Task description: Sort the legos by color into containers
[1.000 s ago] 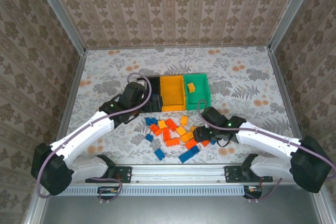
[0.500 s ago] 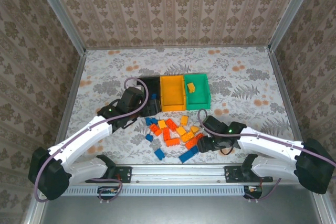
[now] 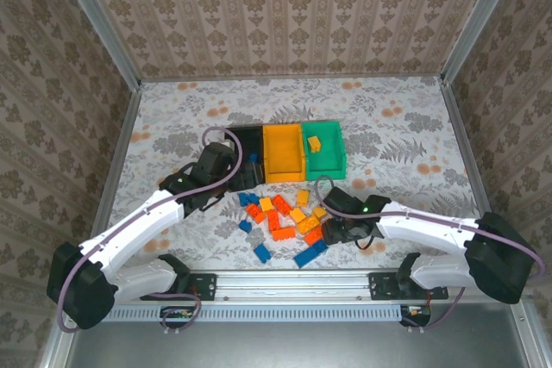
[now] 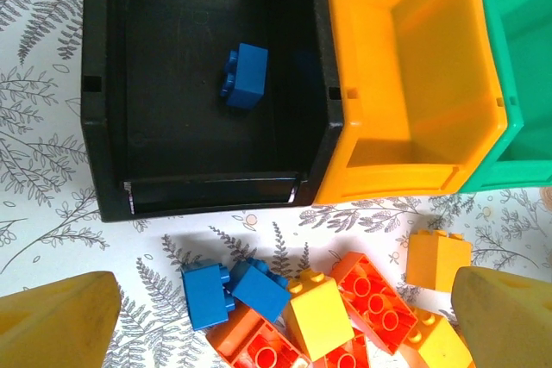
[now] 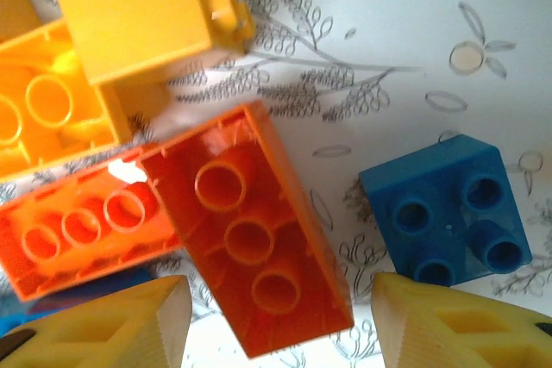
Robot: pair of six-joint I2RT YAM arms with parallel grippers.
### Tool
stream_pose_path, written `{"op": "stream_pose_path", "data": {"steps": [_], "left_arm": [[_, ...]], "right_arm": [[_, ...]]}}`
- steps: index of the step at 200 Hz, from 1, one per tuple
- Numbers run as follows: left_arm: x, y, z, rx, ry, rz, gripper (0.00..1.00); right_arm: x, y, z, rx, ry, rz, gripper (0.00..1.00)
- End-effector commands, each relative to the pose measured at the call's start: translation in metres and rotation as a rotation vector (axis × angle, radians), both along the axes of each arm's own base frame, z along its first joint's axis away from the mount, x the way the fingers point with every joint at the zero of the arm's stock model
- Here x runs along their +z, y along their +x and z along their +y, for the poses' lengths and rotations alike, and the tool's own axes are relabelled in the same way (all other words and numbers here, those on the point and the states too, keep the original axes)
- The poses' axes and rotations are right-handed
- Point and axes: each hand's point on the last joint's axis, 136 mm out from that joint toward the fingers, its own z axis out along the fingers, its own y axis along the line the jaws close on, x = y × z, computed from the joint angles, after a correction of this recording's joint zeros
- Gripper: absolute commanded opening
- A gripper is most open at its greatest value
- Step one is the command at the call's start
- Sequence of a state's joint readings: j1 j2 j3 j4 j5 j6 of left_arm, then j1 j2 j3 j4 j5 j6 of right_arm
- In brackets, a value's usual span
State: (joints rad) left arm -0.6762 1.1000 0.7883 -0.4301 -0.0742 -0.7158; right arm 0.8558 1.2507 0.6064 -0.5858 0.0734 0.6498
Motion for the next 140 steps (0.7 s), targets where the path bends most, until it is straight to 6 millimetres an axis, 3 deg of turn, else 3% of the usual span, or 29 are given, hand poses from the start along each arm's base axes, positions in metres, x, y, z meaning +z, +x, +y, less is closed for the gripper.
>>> {"op": "stream_pose_path", "data": {"steps": [1, 49, 90, 140], "left_arm": [[-0.008, -0.005, 0.008, 0.025, 0.008, 0.038, 1.0], [-0.013, -0.004, 0.013, 0.037, 0.007, 0.049, 1.0], [-0.016, -0.004, 0.014, 0.039, -0.003, 0.056, 1.0], [-0.02, -0.004, 0.015, 0.042, -0.011, 0.062, 1.0]], "right_arm": [[-0.02, 0.0, -0.008, 0.019, -0.087, 0.023, 0.59], [-0.024, 0.001, -0.009, 0.016, -0.113, 0.037, 0.52], [-0.02, 0.002, -0.027, -0.062, -0.169, 0.021, 0.45], [-0.023, 0.002, -0.022, -0.064, -0.156, 0.039, 0.56]]}}
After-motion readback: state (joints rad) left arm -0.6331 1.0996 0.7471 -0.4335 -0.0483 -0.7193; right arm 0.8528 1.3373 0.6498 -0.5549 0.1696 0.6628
